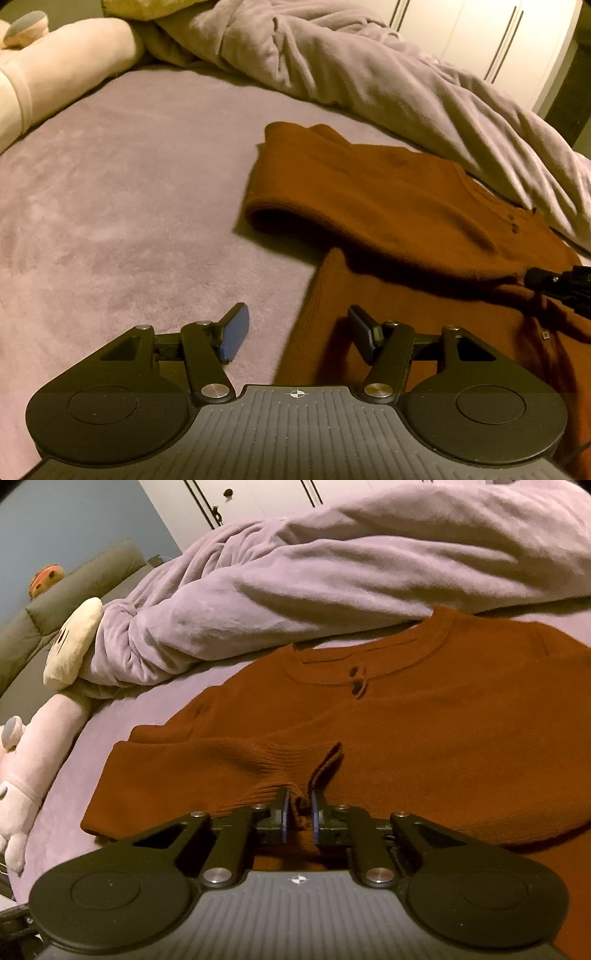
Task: Fold small clothes
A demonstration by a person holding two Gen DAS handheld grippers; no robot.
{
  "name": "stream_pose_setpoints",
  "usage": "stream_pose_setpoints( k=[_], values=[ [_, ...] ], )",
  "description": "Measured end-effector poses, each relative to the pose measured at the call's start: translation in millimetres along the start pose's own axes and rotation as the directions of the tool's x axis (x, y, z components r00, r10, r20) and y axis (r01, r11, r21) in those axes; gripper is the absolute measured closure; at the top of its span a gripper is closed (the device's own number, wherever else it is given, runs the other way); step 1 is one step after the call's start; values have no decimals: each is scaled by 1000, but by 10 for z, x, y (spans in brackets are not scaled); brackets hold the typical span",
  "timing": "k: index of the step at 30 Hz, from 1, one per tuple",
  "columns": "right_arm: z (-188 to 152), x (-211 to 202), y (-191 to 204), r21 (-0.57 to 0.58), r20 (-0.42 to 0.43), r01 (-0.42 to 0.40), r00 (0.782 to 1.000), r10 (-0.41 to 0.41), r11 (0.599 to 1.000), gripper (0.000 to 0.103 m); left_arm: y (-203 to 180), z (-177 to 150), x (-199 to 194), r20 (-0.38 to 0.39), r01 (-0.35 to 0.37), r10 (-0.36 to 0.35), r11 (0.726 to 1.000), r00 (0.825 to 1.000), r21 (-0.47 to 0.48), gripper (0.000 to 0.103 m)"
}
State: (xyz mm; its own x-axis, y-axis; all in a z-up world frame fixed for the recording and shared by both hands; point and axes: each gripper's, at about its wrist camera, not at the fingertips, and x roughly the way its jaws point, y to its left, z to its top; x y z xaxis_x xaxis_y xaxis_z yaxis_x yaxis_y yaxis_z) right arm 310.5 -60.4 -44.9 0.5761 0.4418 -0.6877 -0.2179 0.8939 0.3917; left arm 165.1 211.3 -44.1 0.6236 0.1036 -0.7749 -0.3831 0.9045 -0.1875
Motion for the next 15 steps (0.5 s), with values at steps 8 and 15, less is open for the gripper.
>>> stream_pose_setpoints(
  k=[8,15],
  values=[
    [15,-156,105,-90,68,44,997,-38,995,96,-1,1,6,-2,-3,3,1000,1000,-1,38],
    [7,-541,-54,-189,225,280,945,-236,941,96,-3,16,-8,-2,-6,6,1000,1000,-5,38]
  ],
)
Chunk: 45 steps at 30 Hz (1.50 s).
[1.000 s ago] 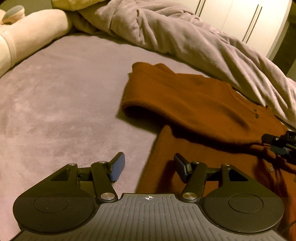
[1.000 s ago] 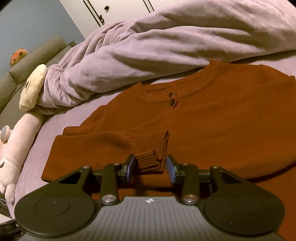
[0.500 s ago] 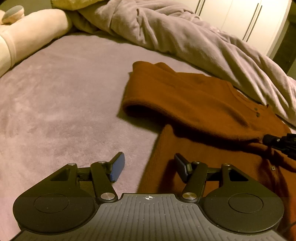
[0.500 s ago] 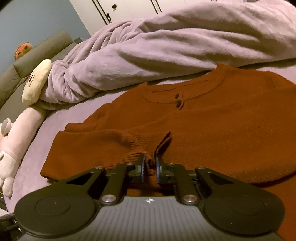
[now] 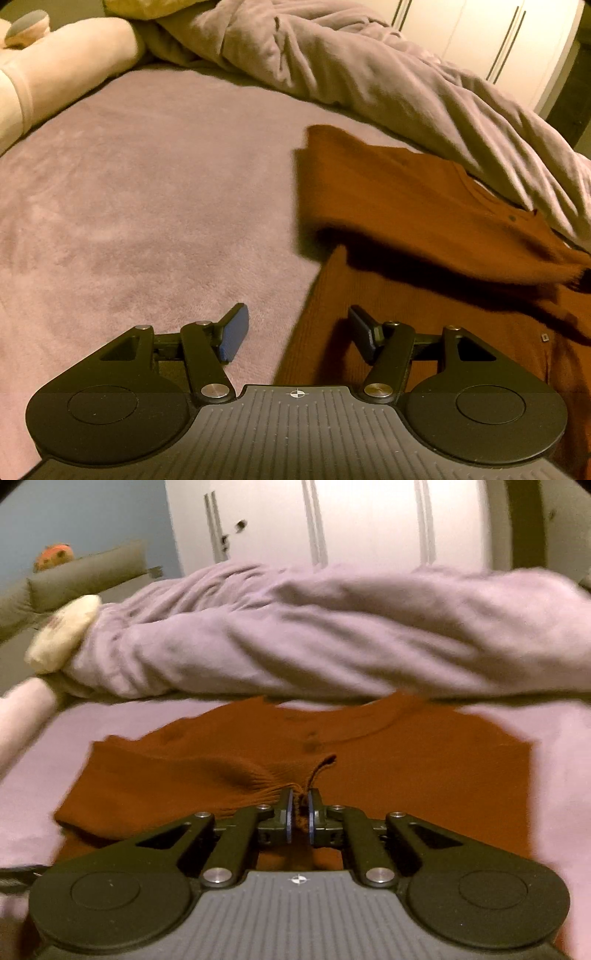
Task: Fold small clothes
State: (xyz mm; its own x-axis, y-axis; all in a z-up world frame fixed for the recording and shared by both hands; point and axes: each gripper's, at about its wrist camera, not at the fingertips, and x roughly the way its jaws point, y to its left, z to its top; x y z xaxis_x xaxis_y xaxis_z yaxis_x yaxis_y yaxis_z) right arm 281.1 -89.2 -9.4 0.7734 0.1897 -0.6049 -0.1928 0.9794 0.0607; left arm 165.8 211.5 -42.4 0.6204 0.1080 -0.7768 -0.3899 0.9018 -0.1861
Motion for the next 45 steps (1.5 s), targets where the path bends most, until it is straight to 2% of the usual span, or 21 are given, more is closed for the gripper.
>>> stream_pose_setpoints(
  k=[3,6,8,10,12,15,18,20,22,24,26,29,31,32,34,37,38,40,41,42,45],
  values=[
    [-75,-62,-230,-52,17,160,987,-159,986,96,-40,18,-23,10,7,-7,1000,1000,10,38],
    [-153,4,-549,7,-57,202,978,-201,979,95,-118,76,-37,19,19,-19,999,1000,28,38],
    [-181,13,-812,144,-102,156,985,-142,977,94,-209,128,-33,29,20,-22,998,999,60,35],
    [-210,11,-1058,324,-110,64,994,-29,944,88,-316,187,9,33,24,-28,995,999,95,34],
    [-227,66,-1200,423,-128,37,992,19,906,66,-412,239,69,32,21,-25,992,999,122,34],
    [-241,180,-1208,440,-137,33,990,31,897,66,-550,293,195,21,17,-21,987,1000,161,34],
    [-260,308,-1189,474,-143,-27,984,107,880,66,-638,312,315,13,-1,-2,982,1000,191,34],
    [-230,383,-1145,443,-146,-32,983,108,896,65,-660,322,368,3,-5,5,980,1000,197,34],
    [-193,418,-1104,410,-146,-37,984,106,911,68,-677,323,387,2,-9,8,980,1000,201,34],
    [-168,408,-1092,369,-137,-50,985,107,928,93,-697,319,403,2,-18,18,977,1000,211,34],
    [-146,361,-1083,324,-122,-31,990,74,945,99,-705,320,417,-1,-23,24,976,1000,215,34],
    [-86,214,-1040,205,-52,55,998,-45,977,102,-724,336,433,-1,-29,30,976,1000,216,32],
    [-44,120,-1019,132,-2,158,987,-159,979,103,-746,333,439,0,-35,36,974,999,222,31],
    [-25,101,-1035,117,7,176,984,-178,977,103,-759,331,442,1,-36,36,974,999,225,30],
    [-11,103,-1157,195,-25,120,993,-117,973,103,-781,324,445,2,-34,35,975,999,221,29],
    [-22,105,-1250,264,-36,86,996,-80,961,103,-789,309,426,0,-26,26,976,1000,217,28],
    [-32,126,-1288,296,-53,48,998,-33,954,101,-786,303,417,1,-28,28,975,1000,221,28],
    [-88,189,-1338,368,-87,-42,993,80,929,87,-773,295,405,3,-32,32,973,999,230,27],
    [-115,218,-1345,390,-101,-64,989,112,919,75,-763,301,408,2,-35,36,973,999,229,27],
    [-139,260,-1325,391,-124,-70,984,128,918,66,-746,301,408,1,-40,41,974,999,224,27],
    [-221,370,-1235,383,-168,-84,973,158,920,53,-692,308,398,-6,-44,46,979,999,201,27]
  ],
)
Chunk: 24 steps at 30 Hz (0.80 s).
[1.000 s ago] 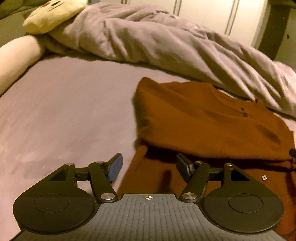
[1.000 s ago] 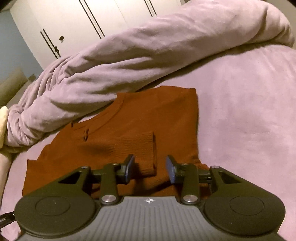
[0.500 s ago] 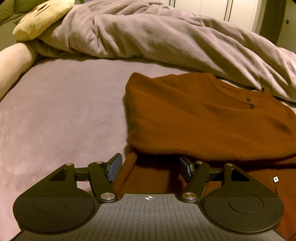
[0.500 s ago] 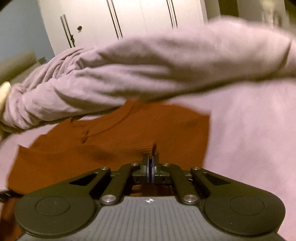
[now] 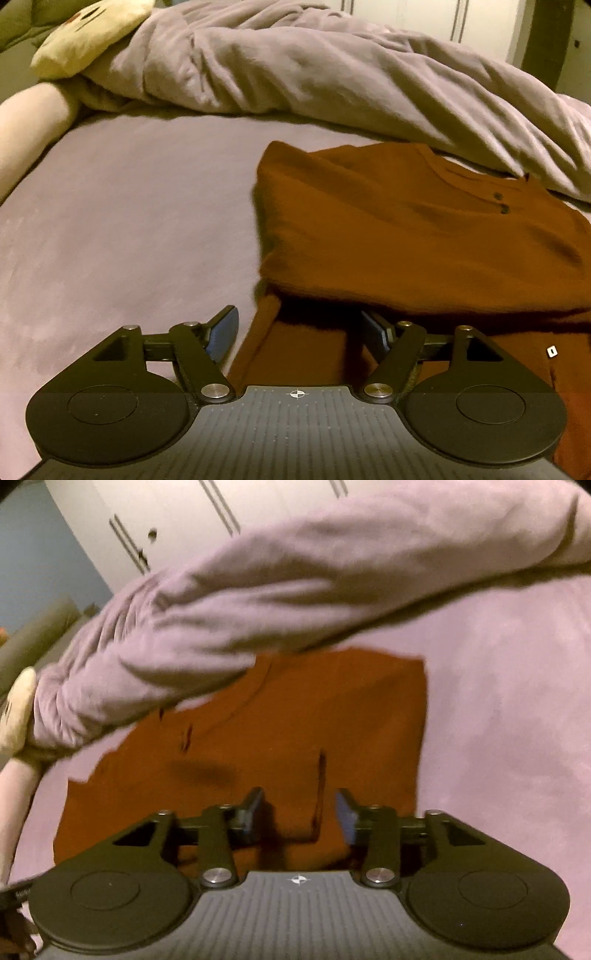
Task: Fold small clothes
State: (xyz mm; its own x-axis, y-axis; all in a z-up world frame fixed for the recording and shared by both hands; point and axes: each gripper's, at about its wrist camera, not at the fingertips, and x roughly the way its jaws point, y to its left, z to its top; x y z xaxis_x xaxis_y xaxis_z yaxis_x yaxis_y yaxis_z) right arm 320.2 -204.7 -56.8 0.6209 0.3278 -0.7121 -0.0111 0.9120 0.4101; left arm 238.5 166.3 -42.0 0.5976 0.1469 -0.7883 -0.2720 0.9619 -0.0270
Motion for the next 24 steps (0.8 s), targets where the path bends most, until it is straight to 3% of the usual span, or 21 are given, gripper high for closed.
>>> stream_pose_setpoints(
  k=[3,5,7,9,11,14,17,20,24],
  values=[
    [12,87,64,-16,7,4,1000,-4,1000,42,24,-4,-12,-4,-1,1,1000,1000,-6,26],
    [25,115,127,-22,19,0,1000,0,1000,42,28,1,-17,-4,-4,4,1000,1000,-1,26],
    [40,134,210,-65,27,15,1000,-13,998,53,31,7,-27,-5,-4,4,1000,1000,-7,26],
    [29,146,283,-123,28,17,1000,-13,992,82,29,18,-32,-1,-5,5,1000,1000,-10,26],
    [17,117,317,-149,32,0,999,5,989,93,22,25,-33,1,-7,7,1000,1000,-12,26],
    [-10,9,465,-244,105,67,994,-42,967,96,7,30,-45,2,-7,7,1000,1000,-9,26],
    [-8,-121,609,-329,212,174,971,-107,928,97,6,33,-67,7,-13,13,1000,1000,-1,26],
    [-6,-201,678,-413,323,330,925,-202,849,97,15,43,-75,8,-22,22,1000,1000,-4,26],
    [28,-160,528,-411,343,420,894,-290,809,97,6,64,-54,3,-27,27,1000,1000,-9,26]
  ],
)
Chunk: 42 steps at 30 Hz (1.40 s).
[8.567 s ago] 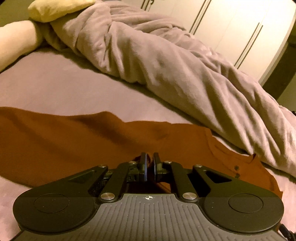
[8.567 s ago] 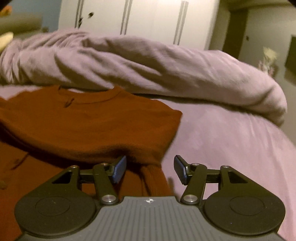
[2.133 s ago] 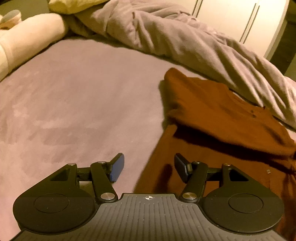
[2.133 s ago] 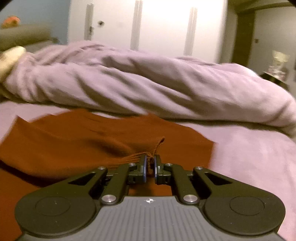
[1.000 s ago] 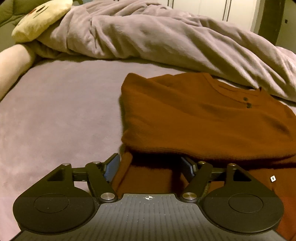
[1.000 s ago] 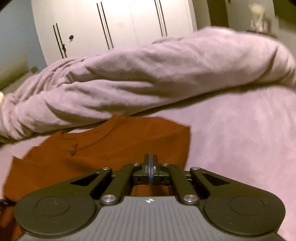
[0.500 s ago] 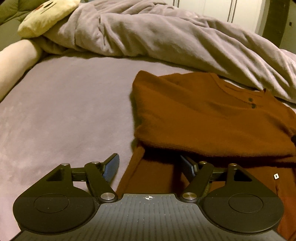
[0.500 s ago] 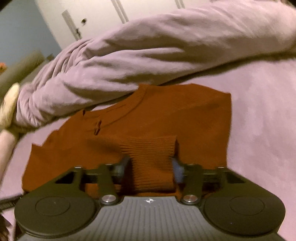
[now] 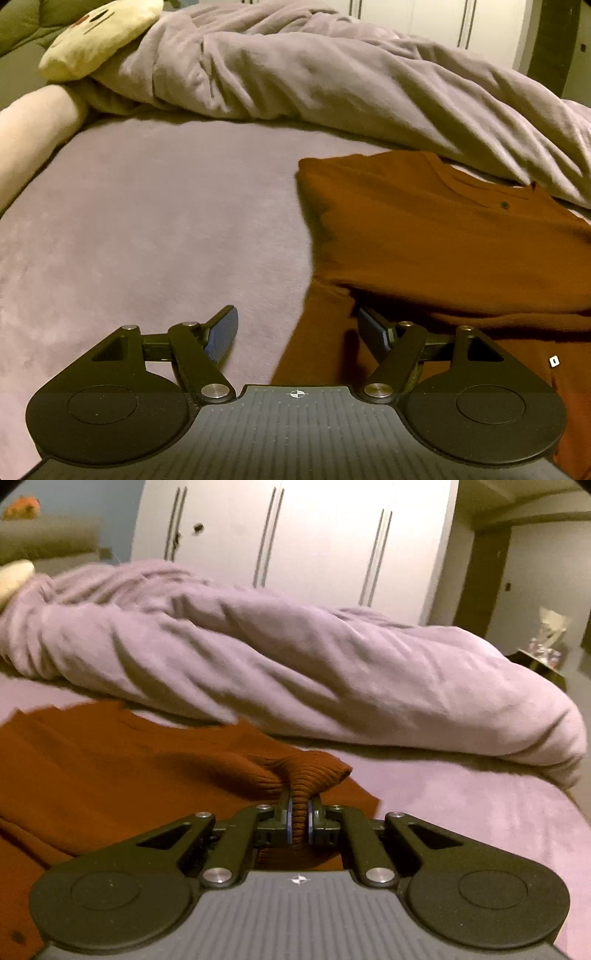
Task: Fold small clothes
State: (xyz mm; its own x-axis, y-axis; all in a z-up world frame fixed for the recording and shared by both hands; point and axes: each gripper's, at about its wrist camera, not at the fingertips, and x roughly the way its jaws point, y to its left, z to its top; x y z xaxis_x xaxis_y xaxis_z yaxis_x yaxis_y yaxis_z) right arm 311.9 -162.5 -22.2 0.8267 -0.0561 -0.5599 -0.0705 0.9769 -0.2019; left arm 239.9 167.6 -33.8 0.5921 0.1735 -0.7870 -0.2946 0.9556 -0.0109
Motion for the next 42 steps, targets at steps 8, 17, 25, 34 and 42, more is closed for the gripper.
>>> stream_pose_setpoints(
  k=[8,17,25,34,42],
  values=[
    [-201,186,-182,93,-119,40,992,-29,995,77,-21,52,-88,43,-31,30,999,999,13,26],
    [-163,11,226,79,-12,-198,980,200,977,77,-466,258,67,110,78,-75,997,991,-26,11],
    [-126,341,688,-89,17,-209,977,211,974,76,-910,279,510,140,2,-13,997,990,77,7],
    [-232,502,196,-1,19,-151,988,151,988,74,-867,175,697,167,-4,-25,986,986,168,3],
    [-280,532,-22,42,12,-97,995,97,994,73,-787,171,586,141,-15,-16,976,990,217,2]
  ],
)
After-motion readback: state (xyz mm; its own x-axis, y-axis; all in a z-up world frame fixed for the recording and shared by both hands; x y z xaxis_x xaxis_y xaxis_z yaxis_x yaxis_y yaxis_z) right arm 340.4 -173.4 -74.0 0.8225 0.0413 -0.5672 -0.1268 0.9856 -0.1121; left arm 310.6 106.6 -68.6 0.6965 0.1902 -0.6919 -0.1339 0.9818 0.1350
